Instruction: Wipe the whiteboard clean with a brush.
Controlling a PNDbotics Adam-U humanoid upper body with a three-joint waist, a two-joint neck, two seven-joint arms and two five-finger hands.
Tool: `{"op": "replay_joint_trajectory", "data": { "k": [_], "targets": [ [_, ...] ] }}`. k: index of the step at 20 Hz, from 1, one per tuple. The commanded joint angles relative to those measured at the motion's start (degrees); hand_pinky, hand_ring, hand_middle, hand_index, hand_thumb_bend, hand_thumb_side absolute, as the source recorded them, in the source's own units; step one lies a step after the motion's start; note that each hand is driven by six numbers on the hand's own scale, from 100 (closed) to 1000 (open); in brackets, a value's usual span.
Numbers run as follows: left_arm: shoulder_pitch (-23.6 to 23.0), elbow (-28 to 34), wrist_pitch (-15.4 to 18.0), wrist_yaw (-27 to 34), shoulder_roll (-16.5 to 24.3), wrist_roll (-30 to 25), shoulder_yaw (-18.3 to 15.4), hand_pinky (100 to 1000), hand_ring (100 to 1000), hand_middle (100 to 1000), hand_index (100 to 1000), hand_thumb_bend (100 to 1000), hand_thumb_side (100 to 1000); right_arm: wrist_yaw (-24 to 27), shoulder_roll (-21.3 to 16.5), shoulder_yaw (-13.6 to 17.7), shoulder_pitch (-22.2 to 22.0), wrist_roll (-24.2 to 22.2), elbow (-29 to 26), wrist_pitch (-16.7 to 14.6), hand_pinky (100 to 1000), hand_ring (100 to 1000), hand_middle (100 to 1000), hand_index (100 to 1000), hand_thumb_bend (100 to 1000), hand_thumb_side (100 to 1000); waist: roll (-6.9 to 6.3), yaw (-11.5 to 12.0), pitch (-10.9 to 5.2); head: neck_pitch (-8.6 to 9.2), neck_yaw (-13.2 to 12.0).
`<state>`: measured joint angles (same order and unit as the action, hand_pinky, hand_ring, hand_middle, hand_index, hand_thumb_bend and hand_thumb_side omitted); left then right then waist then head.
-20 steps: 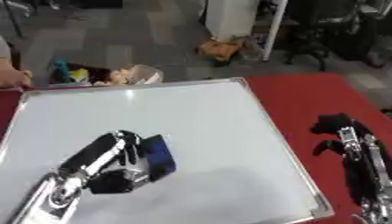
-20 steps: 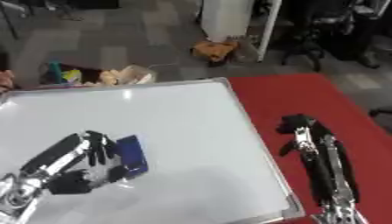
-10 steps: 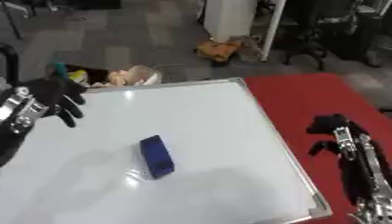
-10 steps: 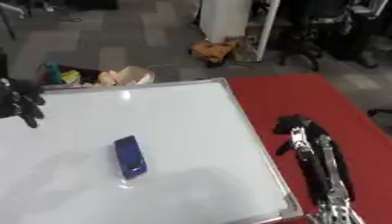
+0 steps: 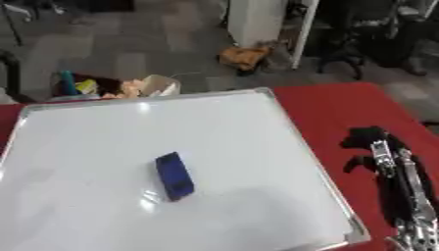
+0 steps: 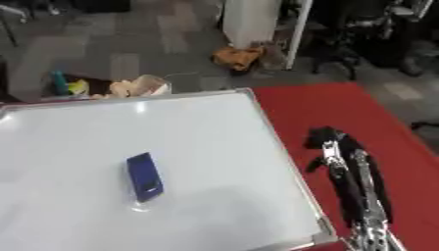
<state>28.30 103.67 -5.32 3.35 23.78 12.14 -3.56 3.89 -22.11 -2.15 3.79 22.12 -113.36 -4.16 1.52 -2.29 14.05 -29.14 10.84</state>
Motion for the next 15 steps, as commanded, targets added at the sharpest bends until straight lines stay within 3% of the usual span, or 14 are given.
{"op": "replay_joint_trajectory", "data": {
  "k": [1,5,9,15],
  "targets": [
    [0.2,0.5,0.7,0.9,1.6,2.3,-1.7,484,541,565,706,669,924,-0.1,-1.6,0.7,0.2,0.3,-1.2,0.0,357,639,559,674,100,794,-0.07,0.1,-1.01,0.29,0.3],
    [0.1,0.3,0.8,1.1,1.6,2.8,-1.8,481,534,558,701,658,918,-0.1,-1.5,0.7,0.2,0.4,-1.2,0.0,356,638,558,673,100,794,-0.04,0.1,-1.01,0.29,0.3],
    [-1.8,-0.4,1.0,1.9,0.4,5.3,-4.6,481,538,564,706,649,909,-0.1,-1.3,0.9,-0.1,1.0,-1.2,0.2,355,636,556,671,100,793,0.08,0.5,-1.1,-0.19,0.6],
    [-2.6,-0.7,0.5,2.6,0.2,6.6,-4.7,480,535,563,712,650,906,-0.1,-1.3,0.9,-0.2,1.3,-1.2,0.5,354,635,556,670,100,793,0.02,0.5,-1.04,-0.3,0.7]
  ]
}}
